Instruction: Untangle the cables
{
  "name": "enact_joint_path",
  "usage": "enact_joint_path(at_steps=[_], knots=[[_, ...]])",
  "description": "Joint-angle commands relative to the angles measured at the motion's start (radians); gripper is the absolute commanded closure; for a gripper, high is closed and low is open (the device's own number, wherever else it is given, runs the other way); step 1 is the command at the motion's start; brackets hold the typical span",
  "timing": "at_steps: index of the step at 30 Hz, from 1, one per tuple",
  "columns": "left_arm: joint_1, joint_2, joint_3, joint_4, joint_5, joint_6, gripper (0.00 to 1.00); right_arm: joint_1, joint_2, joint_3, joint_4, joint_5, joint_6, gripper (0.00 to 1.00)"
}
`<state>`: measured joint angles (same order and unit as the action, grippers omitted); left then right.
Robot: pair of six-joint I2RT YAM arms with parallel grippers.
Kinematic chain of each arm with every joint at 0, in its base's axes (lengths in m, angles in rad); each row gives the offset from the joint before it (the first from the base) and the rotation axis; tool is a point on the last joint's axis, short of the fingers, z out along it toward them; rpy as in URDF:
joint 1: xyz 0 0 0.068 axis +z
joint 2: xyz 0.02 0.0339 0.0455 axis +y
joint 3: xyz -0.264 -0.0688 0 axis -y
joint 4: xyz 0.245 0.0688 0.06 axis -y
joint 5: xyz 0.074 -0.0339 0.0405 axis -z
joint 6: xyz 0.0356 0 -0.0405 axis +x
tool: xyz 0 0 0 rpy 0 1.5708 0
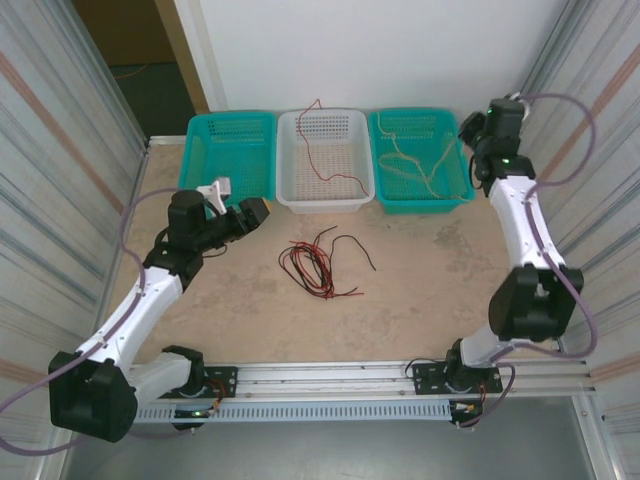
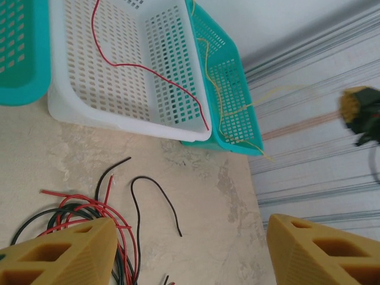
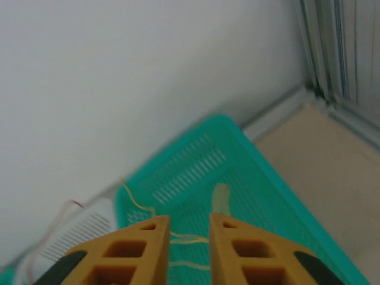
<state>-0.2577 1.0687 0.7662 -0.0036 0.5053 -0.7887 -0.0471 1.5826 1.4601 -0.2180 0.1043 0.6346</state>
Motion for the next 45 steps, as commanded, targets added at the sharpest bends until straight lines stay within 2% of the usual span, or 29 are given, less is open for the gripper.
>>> enact_joint_path(at_steps=[1, 3, 10, 13, 15, 21, 24, 26, 29, 31, 33, 36, 38, 42, 45], knots=[[-0.006, -0.002, -0.018, -0.008, 0.004, 0.014, 0.31, 0.005, 0.014, -0.089, -0.029, -0.029, 0.04, 0.68], [-0.006, -0.003, -0.018, -0.021, 0.003, 0.016, 0.3, 0.03, -0.037, -0.191, -0.019, -0.021, 0.028, 0.54], [-0.007, 0.02, 0.014, -0.054, 0.0, 0.014, 0.29, 0.046, -0.197, -0.247, -0.228, -0.059, -0.098, 0.29], [-0.008, 0.02, 0.04, -0.105, -0.016, 0.005, 0.3, 0.056, -0.266, -0.232, -0.325, -0.123, -0.147, 0.28], [-0.015, 0.009, 0.045, -0.14, -0.023, -0.001, 0.31, 0.102, -0.309, -0.231, -0.383, -0.149, -0.181, 0.28], [-0.1, -0.107, -0.035, -0.235, -0.089, -0.007, 0.32, 0.37, -0.426, -0.339, -0.436, -0.111, -0.197, 0.27], [-0.153, -0.192, -0.111, -0.277, -0.125, -0.029, 0.33, 0.487, -0.452, -0.446, -0.377, -0.167, -0.137, 0.26], [-0.168, -0.255, -0.151, -0.331, -0.151, -0.064, 0.35, 0.569, -0.445, -0.518, -0.323, -0.162, -0.099, 0.26], [-0.169, -0.36, -0.217, -0.367, -0.157, -0.113, 0.37, 0.654, -0.367, -0.575, -0.261, -0.192, -0.064, 0.28], [-0.169, -0.404, -0.246, -0.368, -0.161, -0.125, 0.37, 0.69, -0.285, -0.575, -0.241, -0.195, -0.044, 0.36], [-0.169, -0.413, -0.255, -0.371, -0.161, -0.117, 0.37, 0.73, -0.196, -0.565, -0.201, -0.2, -0.023, 0.41], [-0.169, -0.383, -0.241, -0.366, -0.157, -0.107, 0.39, 0.785, -0.082, -0.537, -0.13, -0.152, 0.046, 0.43], [-0.169, -0.362, -0.234, -0.35, -0.158, -0.115, 0.41, 0.794, 0.005, -0.508, -0.075, -0.147, 0.113, 0.46], [-0.17, -0.352, -0.228, -0.315, -0.159, -0.126, 0.42, 0.791, 0.156, -0.415, -0.065, -0.15, 0.157, 0.64], [-0.172, -0.36, -0.241, -0.305, -0.154, -0.126, 0.42, 0.787, 0.208, -0.365, -0.064, -0.14, 0.148, 0.68]])
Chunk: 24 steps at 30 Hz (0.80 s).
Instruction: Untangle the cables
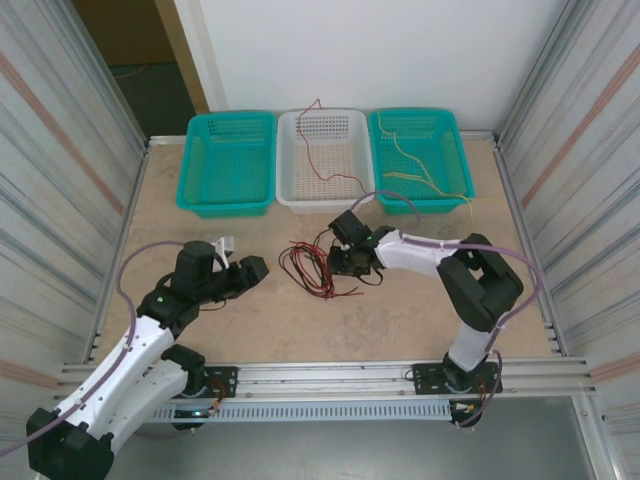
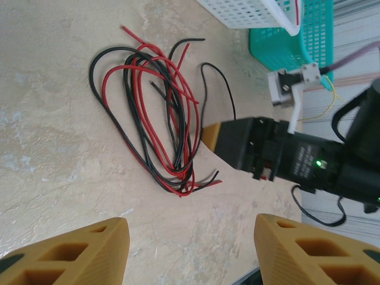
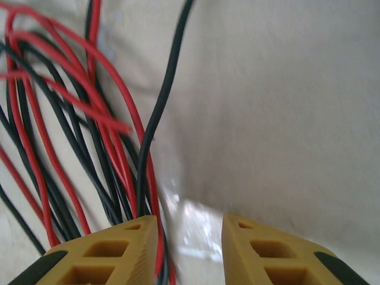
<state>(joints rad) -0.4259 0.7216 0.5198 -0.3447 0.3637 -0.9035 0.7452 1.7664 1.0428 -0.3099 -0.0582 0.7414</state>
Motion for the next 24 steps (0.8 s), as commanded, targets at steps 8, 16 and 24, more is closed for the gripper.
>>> enact_joint_path(at_steps=[8, 16, 24], knots=[[-0.002, -0.019, 0.004, 0.002, -0.009, 0.03, 0.4, -0.031, 0.067, 0.093, 0.046, 0.048, 0.077, 0.5], [0.001, 0.044, 0.034, 0.019, 0.007, 0.075, 0.41, -0.062, 0.177, 0.192, 0.022, 0.041, 0.095, 0.83], [0.001, 0.116, 0.056, 0.13, 0.08, 0.101, 0.39, -0.024, -0.03, 0.14, 0.002, 0.105, -0.018, 1.0]])
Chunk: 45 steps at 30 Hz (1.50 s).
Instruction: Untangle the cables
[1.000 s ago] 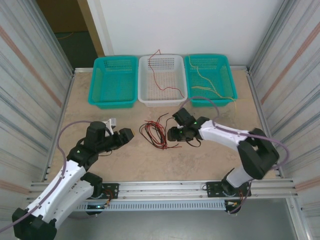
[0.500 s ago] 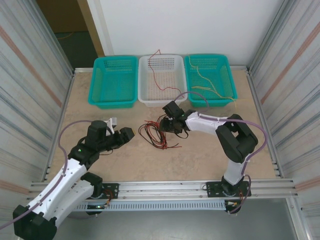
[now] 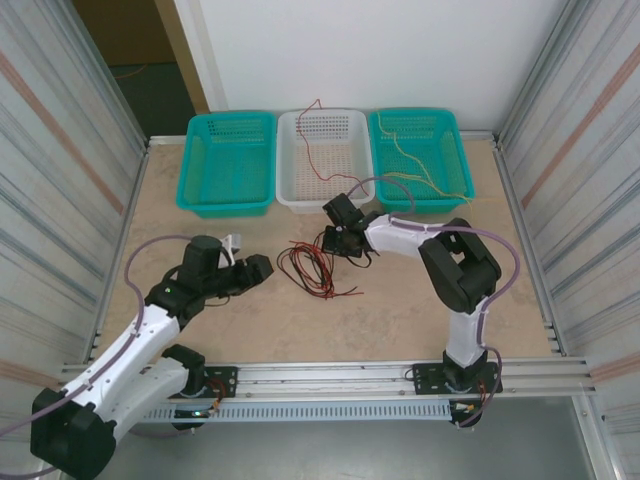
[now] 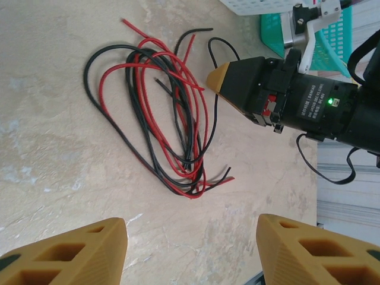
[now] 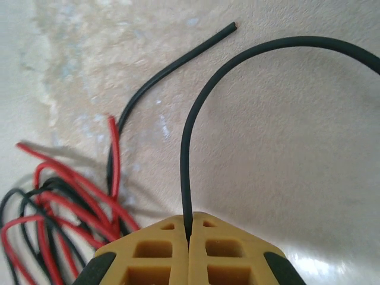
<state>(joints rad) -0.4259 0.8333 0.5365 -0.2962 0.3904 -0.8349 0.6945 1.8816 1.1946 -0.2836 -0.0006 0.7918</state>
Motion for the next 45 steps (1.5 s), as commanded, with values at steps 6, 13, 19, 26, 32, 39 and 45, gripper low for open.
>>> enact_joint_path(at_steps=[6, 13, 19, 26, 32, 39, 45], knots=[[-0.015, 0.011, 0.073, 0.16, 0.096, 0.072, 0.36, 0.135, -0.375, -0.002, -0.128, 0.108, -0.199, 1.0], [-0.117, 0.049, 0.182, 0.168, 0.092, 0.24, 0.32, 0.217, -0.548, 0.056, -0.187, 0.143, -0.33, 1.0], [-0.266, 0.092, 0.292, 0.12, -0.025, 0.473, 0.28, 0.223, -0.625, 0.143, -0.218, 0.073, -0.411, 0.98], [-0.313, 0.161, 0.338, 0.155, -0.027, 0.61, 0.25, 0.222, -0.677, 0.172, -0.229, 0.032, -0.426, 0.96], [-0.338, 0.227, 0.334, 0.255, 0.05, 0.596, 0.25, 0.216, -0.705, 0.165, -0.211, 0.001, -0.4, 0.96], [-0.397, 0.334, 0.365, 0.237, 0.007, 0.607, 0.33, 0.174, -0.741, 0.148, -0.159, -0.089, -0.34, 0.96], [-0.415, 0.369, 0.369, 0.268, 0.015, 0.574, 0.47, 0.089, -0.792, 0.095, -0.076, -0.194, -0.238, 0.96]])
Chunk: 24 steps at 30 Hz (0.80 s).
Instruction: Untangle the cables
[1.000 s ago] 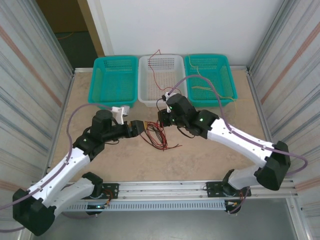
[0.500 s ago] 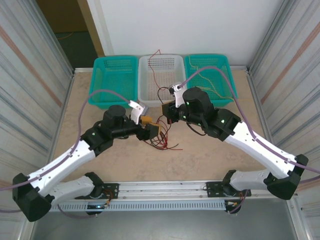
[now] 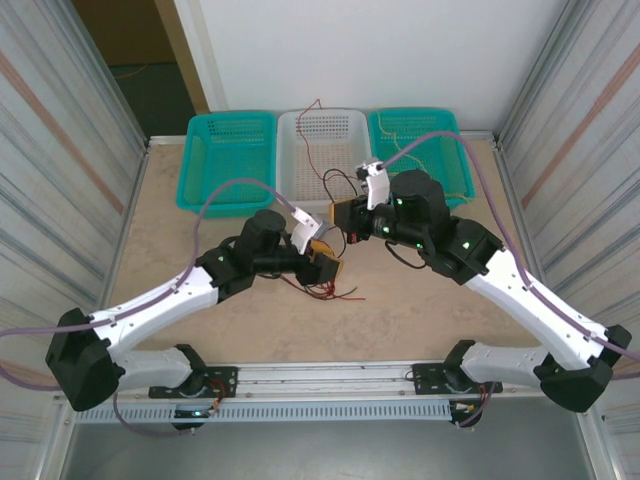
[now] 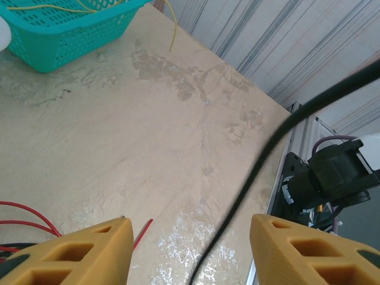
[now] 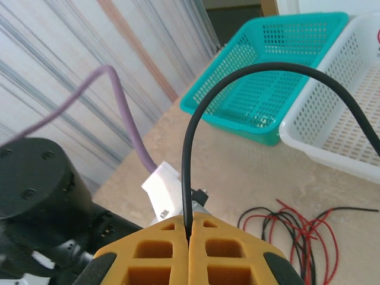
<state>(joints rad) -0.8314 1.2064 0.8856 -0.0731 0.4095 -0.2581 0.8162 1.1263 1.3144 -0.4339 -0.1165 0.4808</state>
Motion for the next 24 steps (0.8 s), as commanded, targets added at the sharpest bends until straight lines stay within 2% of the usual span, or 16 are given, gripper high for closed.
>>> enact_joint_path(at_steps=[1, 3, 9, 16, 17, 22, 24], knots=[[-0.009, -0.002, 0.011, 0.066, 0.007, -0.012, 0.49, -0.05, -0.047, -0.04, 0.095, -0.1, 0.096, 0.96], [-0.009, 0.004, 0.001, 0.092, 0.021, -0.028, 0.57, -0.079, -0.061, -0.057, 0.121, -0.132, 0.128, 0.96], [-0.012, 0.004, -0.019, 0.135, 0.043, -0.062, 0.98, -0.16, -0.086, -0.096, 0.158, -0.188, 0.201, 0.96], [-0.018, -0.04, -0.08, 0.176, 0.076, -0.094, 1.0, -0.302, -0.108, -0.18, 0.203, -0.21, 0.331, 0.96], [-0.018, -0.051, -0.089, 0.187, 0.081, -0.11, 1.0, -0.312, -0.108, -0.188, 0.202, -0.206, 0.335, 0.92], [0.004, -0.126, -0.076, 0.221, 0.048, -0.277, 1.0, -0.305, -0.06, -0.19, 0.086, -0.146, 0.267, 0.51], [0.045, -0.138, -0.03, 0.135, -0.023, -0.361, 1.0, -0.276, -0.052, -0.208, 0.06, -0.122, 0.235, 0.44]])
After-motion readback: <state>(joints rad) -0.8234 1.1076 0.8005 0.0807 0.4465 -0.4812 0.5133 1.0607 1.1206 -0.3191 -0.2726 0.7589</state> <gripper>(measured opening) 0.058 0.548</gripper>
